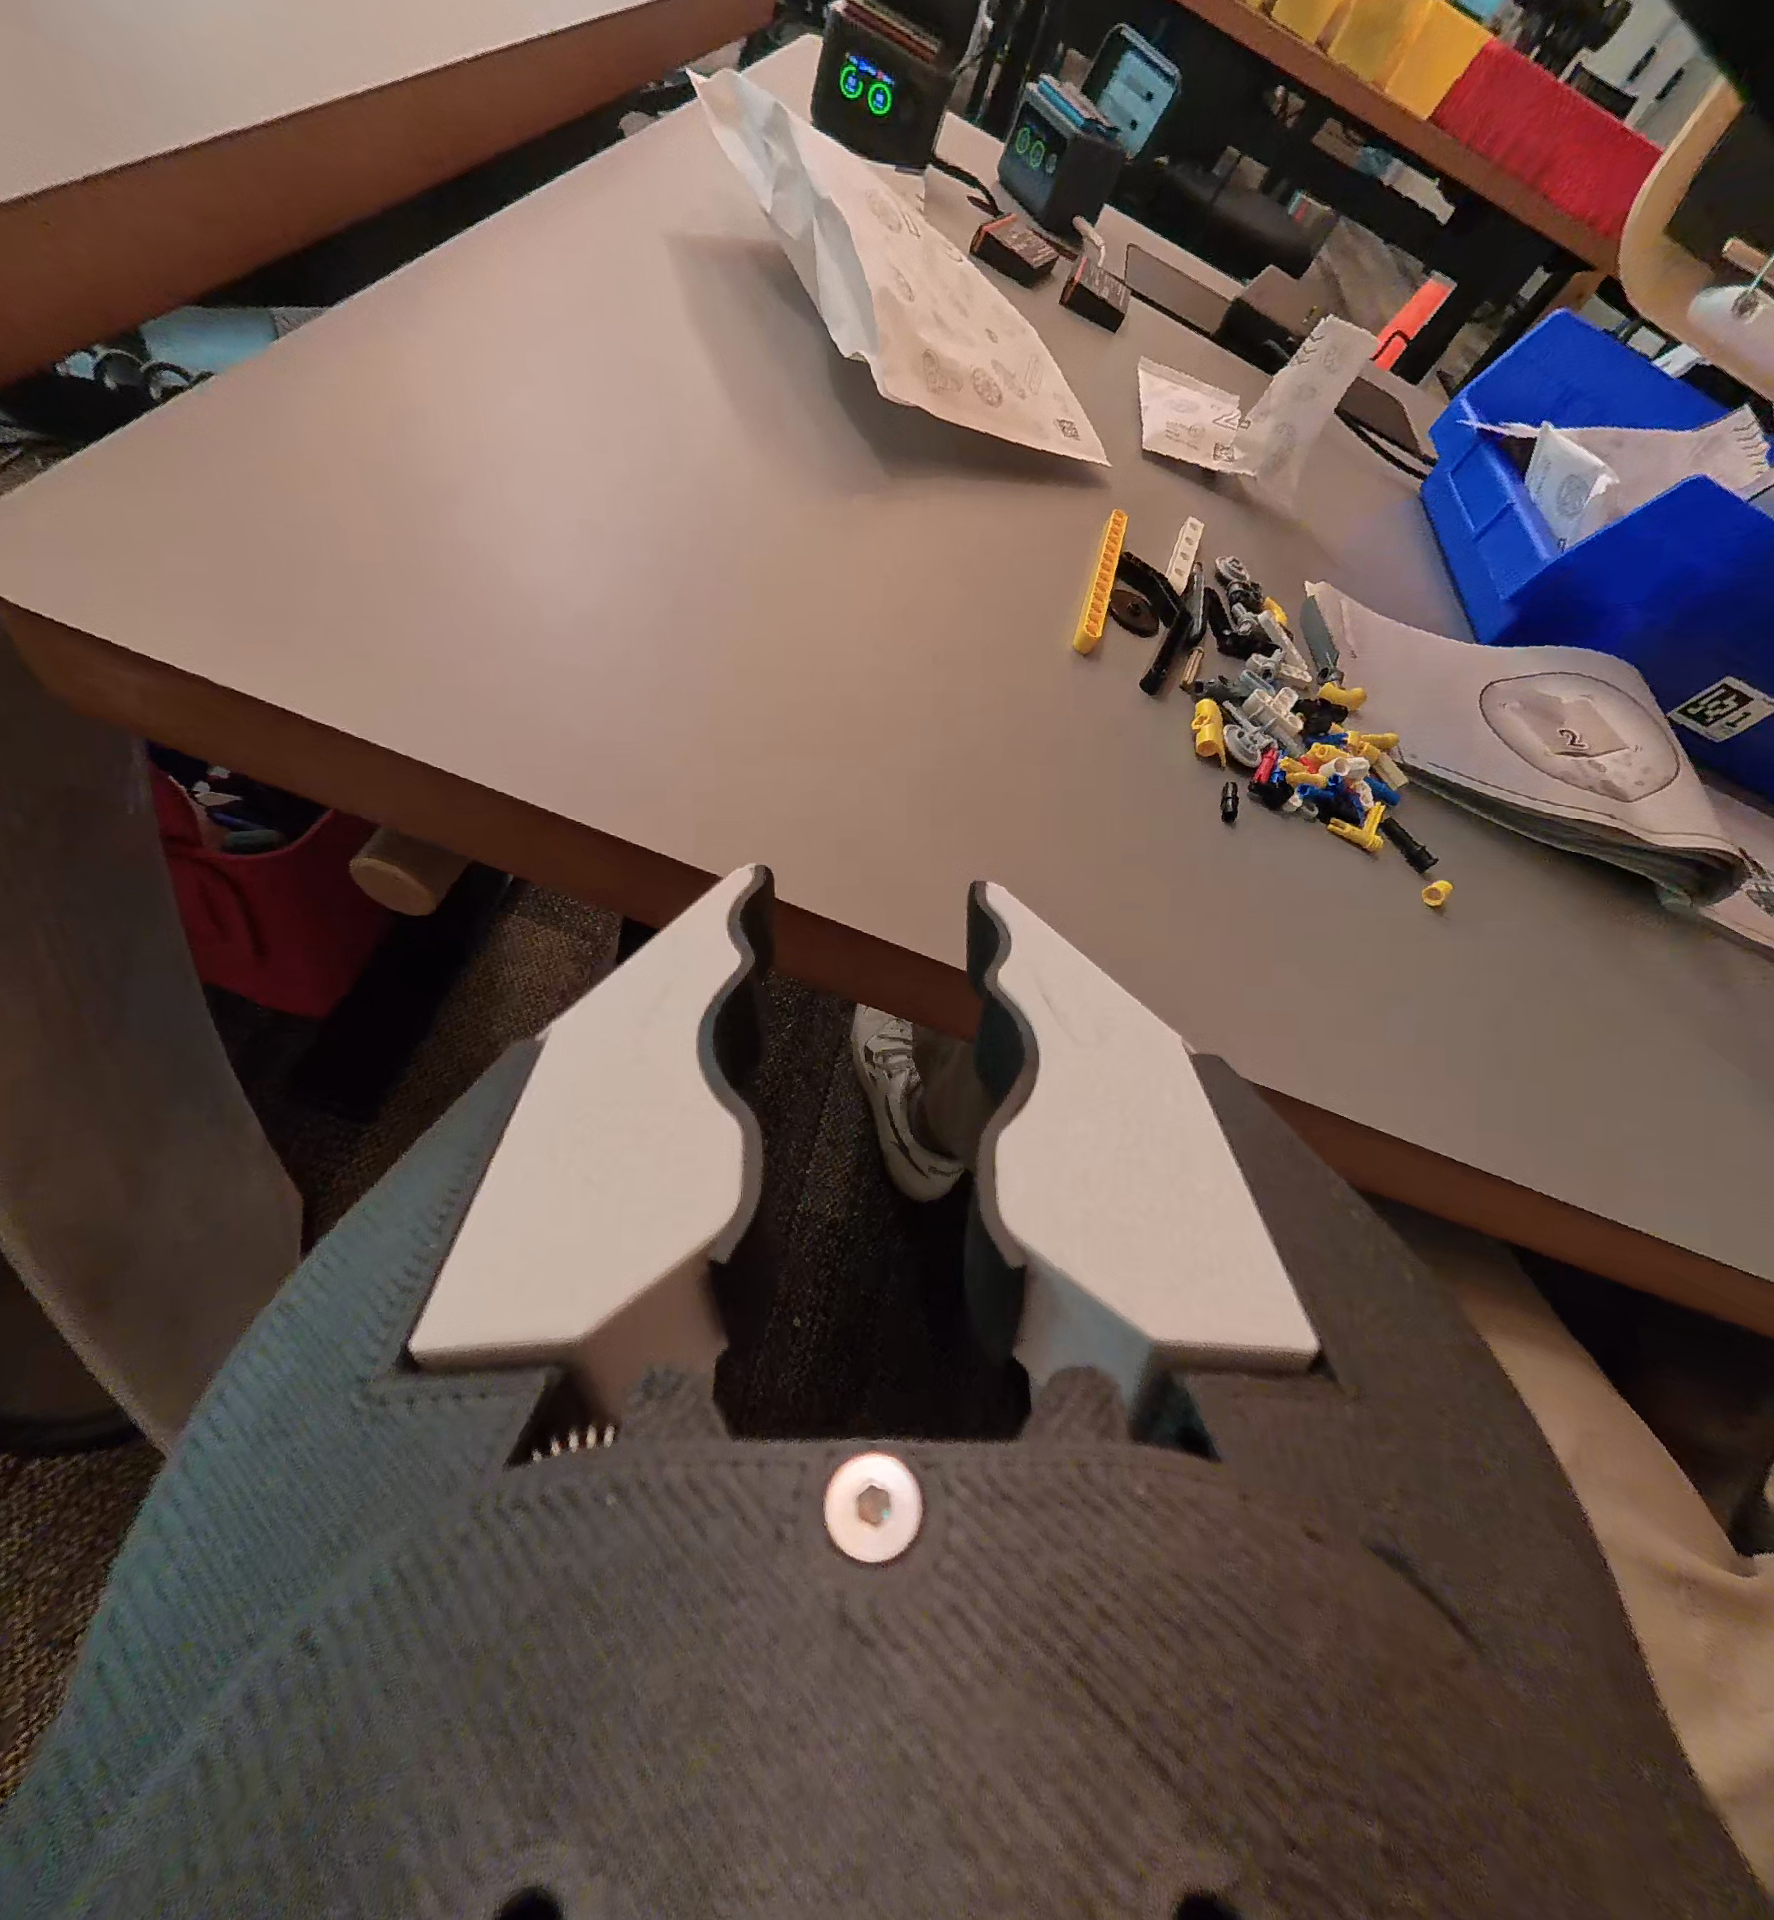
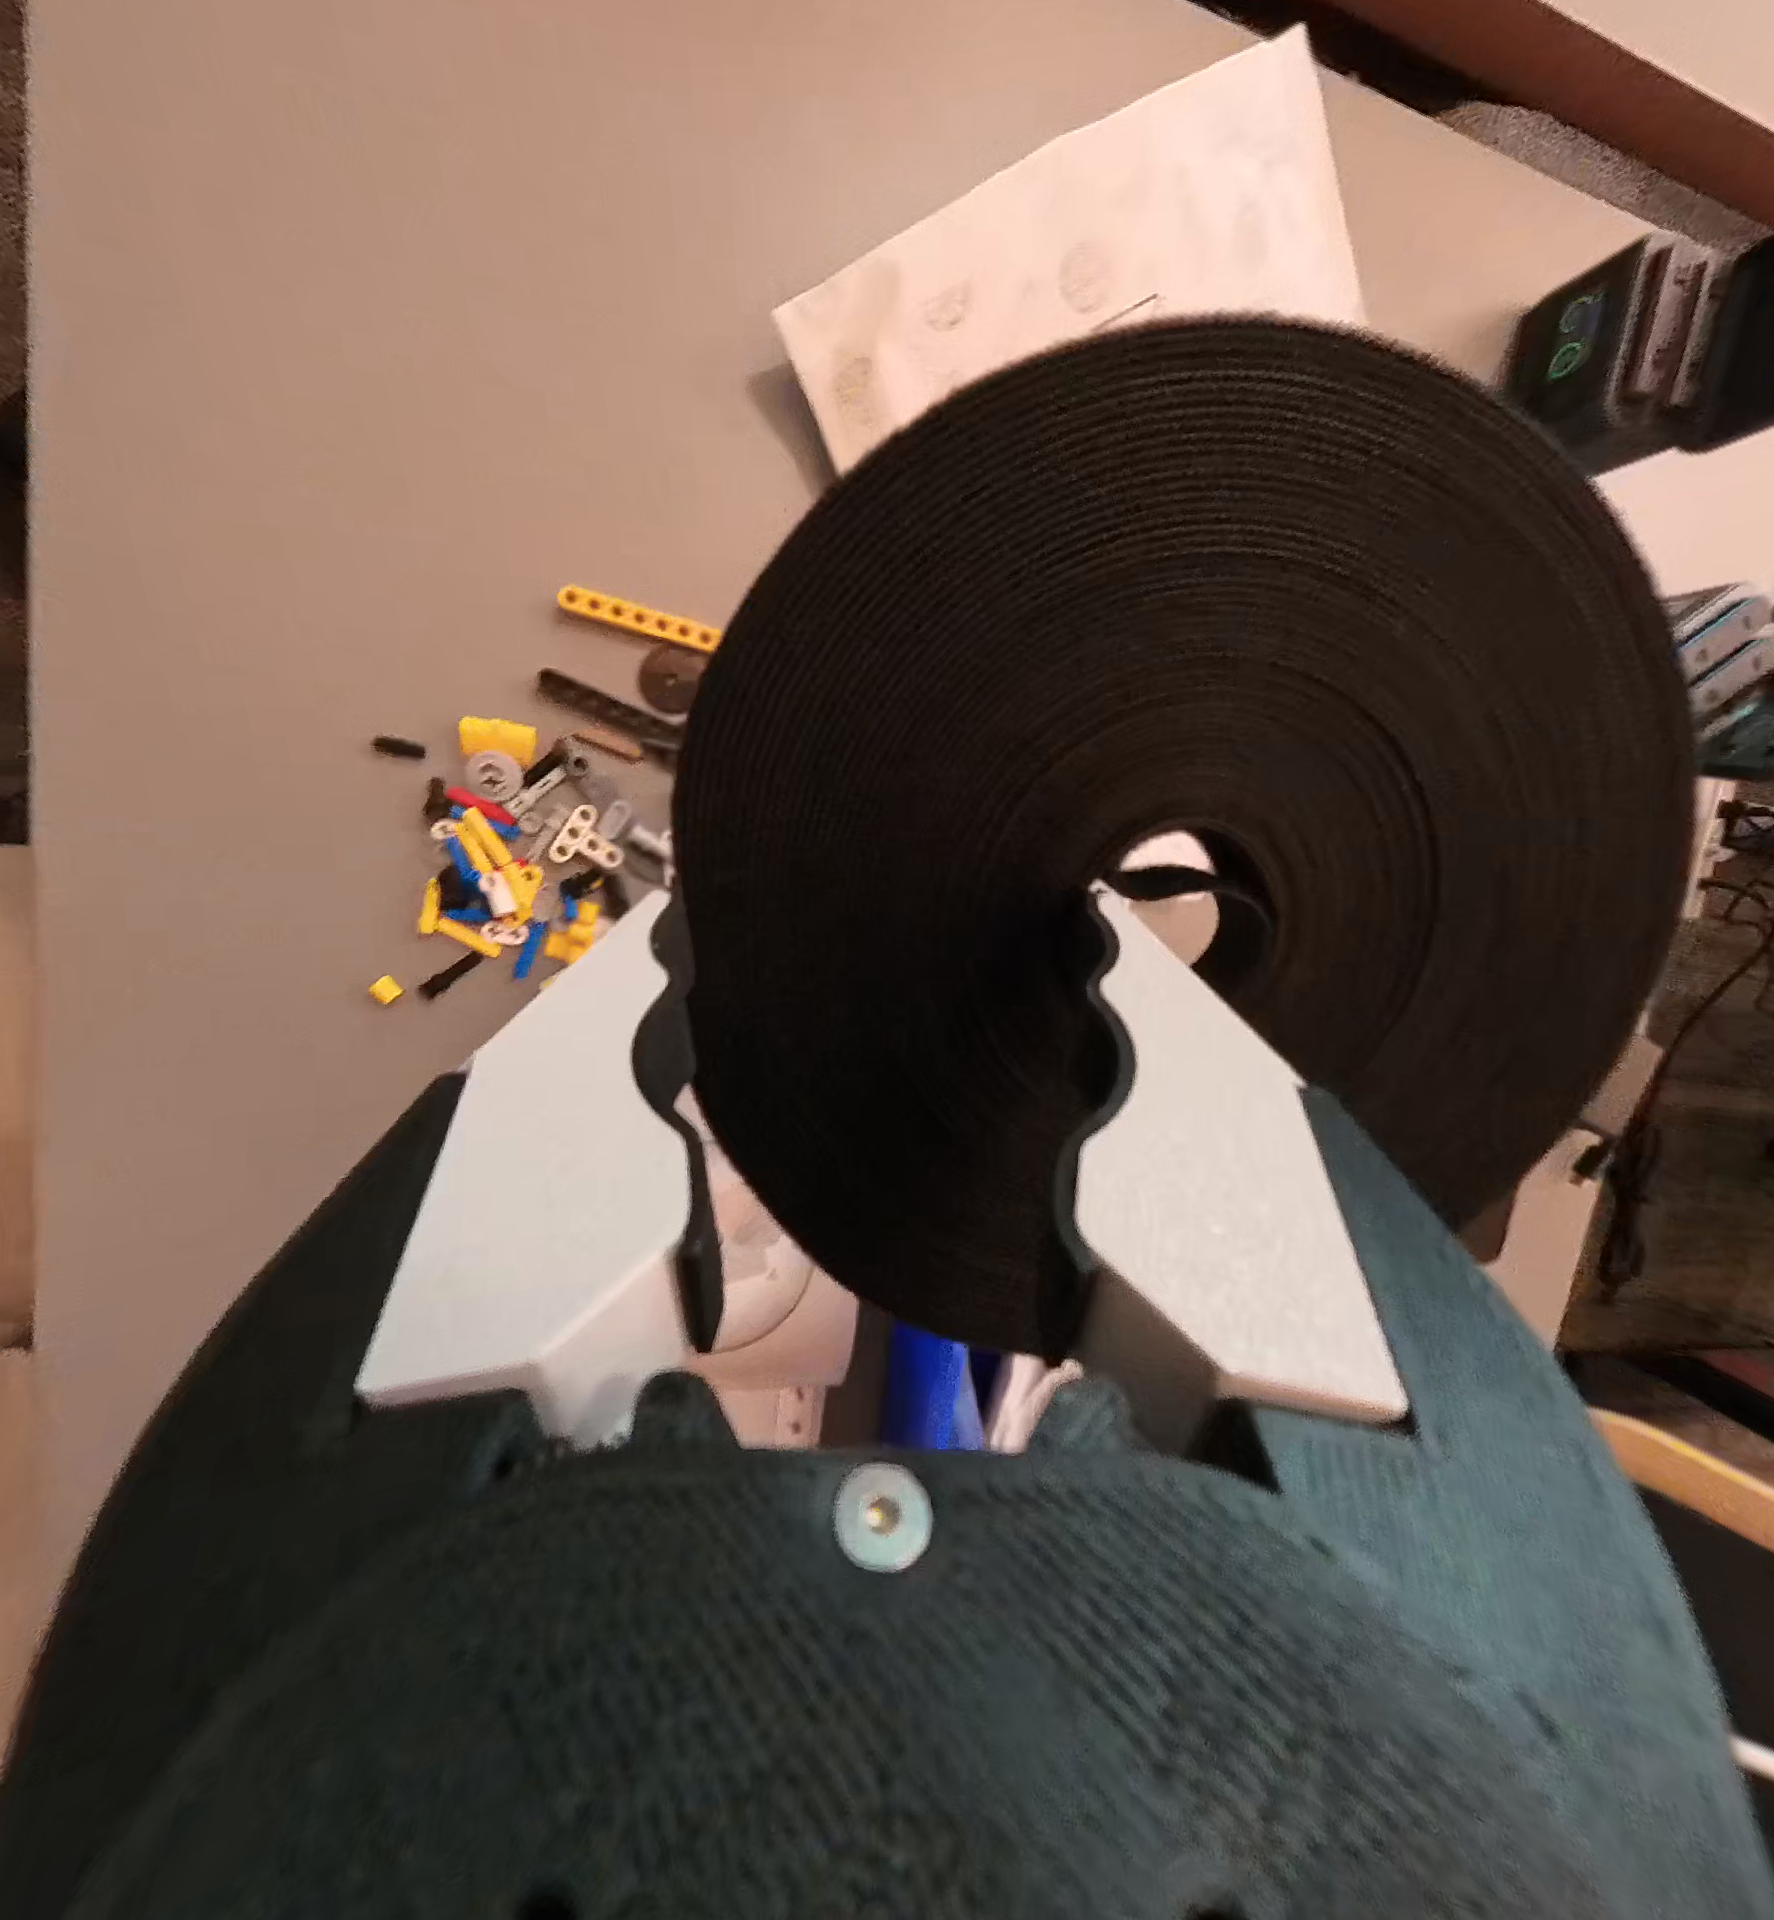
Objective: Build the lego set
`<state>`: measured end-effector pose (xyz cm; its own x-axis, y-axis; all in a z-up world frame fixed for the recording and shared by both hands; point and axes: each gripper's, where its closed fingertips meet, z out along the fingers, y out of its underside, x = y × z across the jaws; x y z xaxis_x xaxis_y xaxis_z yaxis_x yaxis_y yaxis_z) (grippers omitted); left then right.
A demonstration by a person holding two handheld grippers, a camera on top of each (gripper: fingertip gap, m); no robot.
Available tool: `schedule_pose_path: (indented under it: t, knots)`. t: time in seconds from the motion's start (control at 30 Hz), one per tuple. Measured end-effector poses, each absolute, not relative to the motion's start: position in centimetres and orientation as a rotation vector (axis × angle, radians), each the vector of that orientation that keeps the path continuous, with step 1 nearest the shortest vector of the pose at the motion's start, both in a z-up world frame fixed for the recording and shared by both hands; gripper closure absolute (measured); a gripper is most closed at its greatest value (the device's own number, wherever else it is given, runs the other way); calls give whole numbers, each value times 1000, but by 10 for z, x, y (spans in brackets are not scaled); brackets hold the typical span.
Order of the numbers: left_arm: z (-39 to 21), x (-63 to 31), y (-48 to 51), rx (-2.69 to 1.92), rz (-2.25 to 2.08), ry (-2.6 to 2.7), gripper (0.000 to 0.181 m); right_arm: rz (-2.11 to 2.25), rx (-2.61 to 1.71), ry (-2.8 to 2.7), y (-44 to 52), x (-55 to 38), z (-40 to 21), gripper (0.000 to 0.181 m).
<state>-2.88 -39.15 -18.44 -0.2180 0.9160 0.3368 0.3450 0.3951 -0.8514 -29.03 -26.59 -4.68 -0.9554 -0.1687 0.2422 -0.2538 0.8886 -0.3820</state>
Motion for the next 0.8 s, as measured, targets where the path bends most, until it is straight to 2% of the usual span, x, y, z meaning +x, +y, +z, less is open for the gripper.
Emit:
schedule_pose_path:
  t: [0.5, 0.8]
  knots:
    - [-198, -28, -391, -1109, 755, -1788, 145, 600, -45, -2907, -318, -411, -106, 107]
    - [-211, -24, -393, -1105, 723, -1824, 147, 665, -129, -2938, -305, -417, -116, 108]
